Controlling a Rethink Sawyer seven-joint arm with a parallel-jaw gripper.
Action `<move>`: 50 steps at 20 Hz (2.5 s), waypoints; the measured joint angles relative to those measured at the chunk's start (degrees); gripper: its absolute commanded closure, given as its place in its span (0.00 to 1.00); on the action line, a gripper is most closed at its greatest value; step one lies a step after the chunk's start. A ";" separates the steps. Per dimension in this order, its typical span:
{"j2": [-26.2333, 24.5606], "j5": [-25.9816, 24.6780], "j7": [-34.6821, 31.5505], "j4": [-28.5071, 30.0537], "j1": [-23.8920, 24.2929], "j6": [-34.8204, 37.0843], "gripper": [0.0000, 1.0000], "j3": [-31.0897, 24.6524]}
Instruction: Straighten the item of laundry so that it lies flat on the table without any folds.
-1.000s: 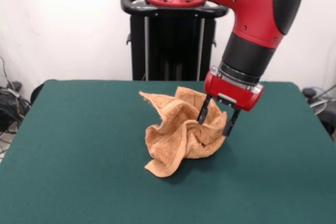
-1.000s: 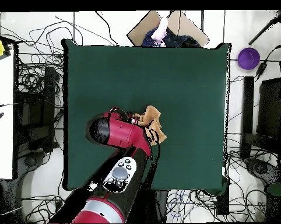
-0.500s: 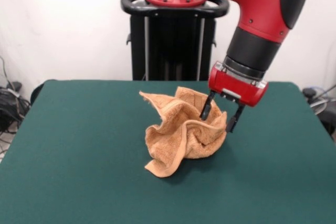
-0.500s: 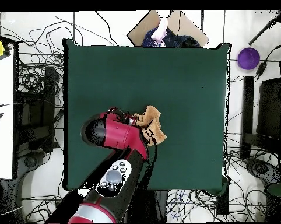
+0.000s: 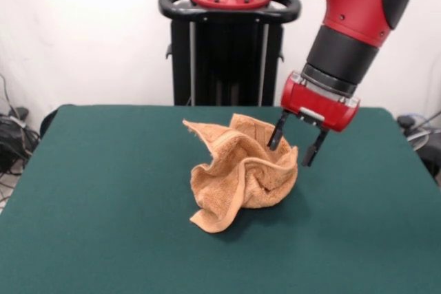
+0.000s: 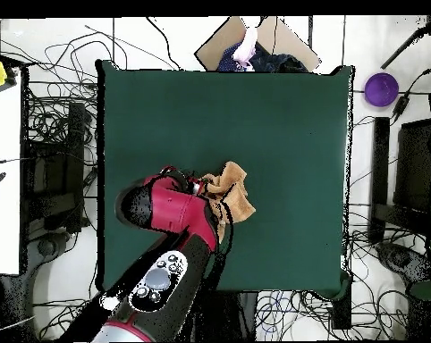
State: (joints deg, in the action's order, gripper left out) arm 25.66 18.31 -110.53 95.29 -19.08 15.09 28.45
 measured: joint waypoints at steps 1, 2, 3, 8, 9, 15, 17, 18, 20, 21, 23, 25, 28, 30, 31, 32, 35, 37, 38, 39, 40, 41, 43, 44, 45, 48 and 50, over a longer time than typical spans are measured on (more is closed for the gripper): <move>0.01 0.00 0.00 0.00 -0.06 0.00 0.00 0.08; 0.00 0.00 0.00 0.00 -0.14 0.00 0.00 0.26; 0.00 0.00 0.00 0.00 -0.16 0.00 0.00 0.41; 0.01 0.00 0.00 0.00 -0.15 0.00 0.00 1.03; 0.00 0.00 0.00 0.00 -0.15 0.00 0.00 1.06; -0.28 0.00 0.00 -0.21 -0.29 0.00 0.00 1.40; -1.26 0.00 0.00 -0.85 -1.16 0.00 0.00 2.57; -1.65 0.00 0.00 -1.06 -1.50 0.00 0.00 2.97; -2.17 0.00 0.00 -1.28 -1.80 0.00 0.00 3.20; -2.37 0.00 0.00 -1.36 -1.86 0.00 0.00 3.21; -2.98 0.00 0.00 -1.50 -1.83 0.00 0.00 3.22; -3.46 0.00 0.00 -1.50 -1.63 0.00 0.00 3.21; -3.78 -0.26 0.00 -1.51 -0.45 0.00 0.00 2.76; -3.52 -1.18 0.00 -1.49 1.26 -0.01 0.00 1.61; -3.33 -1.73 0.00 -1.48 2.25 -0.04 0.00 0.93; -3.22 -1.99 0.00 -1.46 2.76 -0.04 0.00 0.55; -2.59 -3.71 0.00 -1.38 5.76 -0.05 0.00 -1.41; -2.36 -4.57 0.00 -1.33 6.70 -0.06 0.00 -1.80; -2.22 -4.92 0.00 -1.29 7.00 -0.05 0.00 -1.86; -2.10 -5.14 0.00 -1.26 7.13 -0.05 0.00 -1.89; -1.97 -5.37 0.00 -1.24 7.26 -0.05 0.00 -1.92; -1.57 -5.98 0.00 -1.15 7.32 -0.05 0.00 -1.93; -1.32 -6.37 0.00 -1.11 7.27 -0.05 0.00 -1.94; -1.22 -6.54 0.00 -1.09 7.25 -0.05 0.00 -1.94; -1.04 -6.82 0.00 -1.07 7.22 -0.05 0.00 -1.94; -0.85 -6.88 0.00 -1.05 7.24 -0.05 0.00 -1.94; -0.40 -6.88 0.00 -0.99 7.24 -0.05 0.00 -1.99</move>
State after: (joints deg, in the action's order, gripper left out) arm 25.26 11.42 -110.53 94.30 -11.85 15.04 26.46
